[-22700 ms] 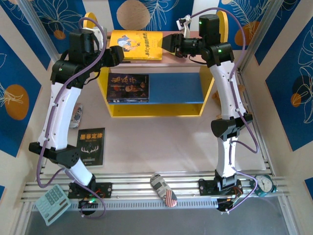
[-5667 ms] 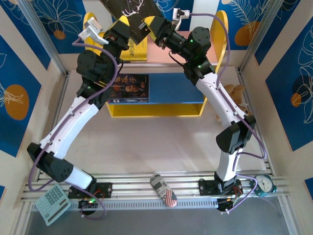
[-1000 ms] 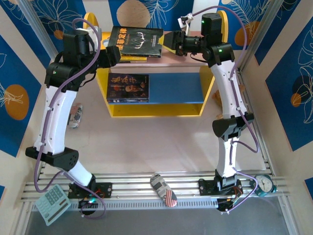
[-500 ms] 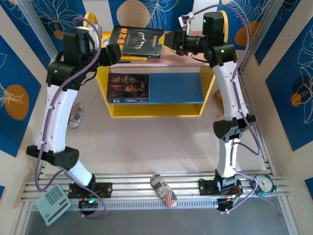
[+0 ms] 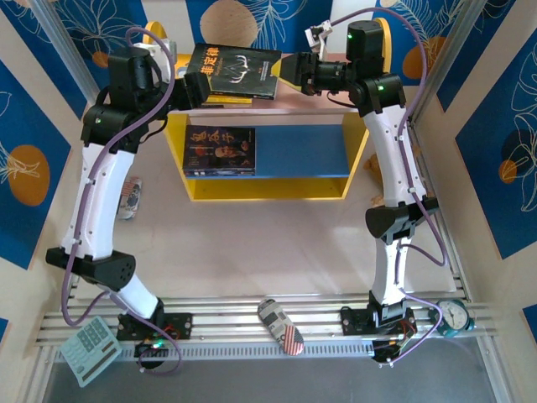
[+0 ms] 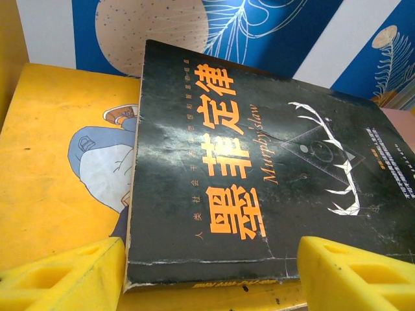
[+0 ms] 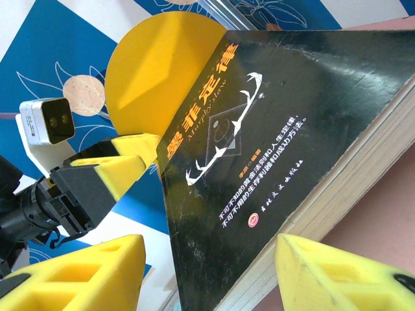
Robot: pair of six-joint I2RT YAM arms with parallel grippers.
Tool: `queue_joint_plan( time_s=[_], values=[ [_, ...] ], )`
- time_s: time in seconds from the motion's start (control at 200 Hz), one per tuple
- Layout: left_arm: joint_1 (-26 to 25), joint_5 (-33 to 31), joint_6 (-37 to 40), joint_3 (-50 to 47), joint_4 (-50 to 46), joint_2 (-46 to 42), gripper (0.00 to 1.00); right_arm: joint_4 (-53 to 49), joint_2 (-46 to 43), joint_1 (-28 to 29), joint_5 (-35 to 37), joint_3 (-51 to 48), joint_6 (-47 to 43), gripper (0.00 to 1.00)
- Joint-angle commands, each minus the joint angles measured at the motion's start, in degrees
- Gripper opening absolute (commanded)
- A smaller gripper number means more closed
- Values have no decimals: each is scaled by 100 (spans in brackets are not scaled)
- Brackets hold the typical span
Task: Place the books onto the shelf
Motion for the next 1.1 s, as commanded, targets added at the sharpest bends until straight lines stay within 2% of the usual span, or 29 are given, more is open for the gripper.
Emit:
queue_joint_plan(
  time_s=[0.0, 1.095],
  values=[
    [36, 340, 11, -151, 104, -147, 70, 69, 86, 135, -96, 255, 71, 56],
    [157, -672, 213, -345, -204, -637, 71, 901, 555, 576, -129, 543, 652, 56]
  ],
)
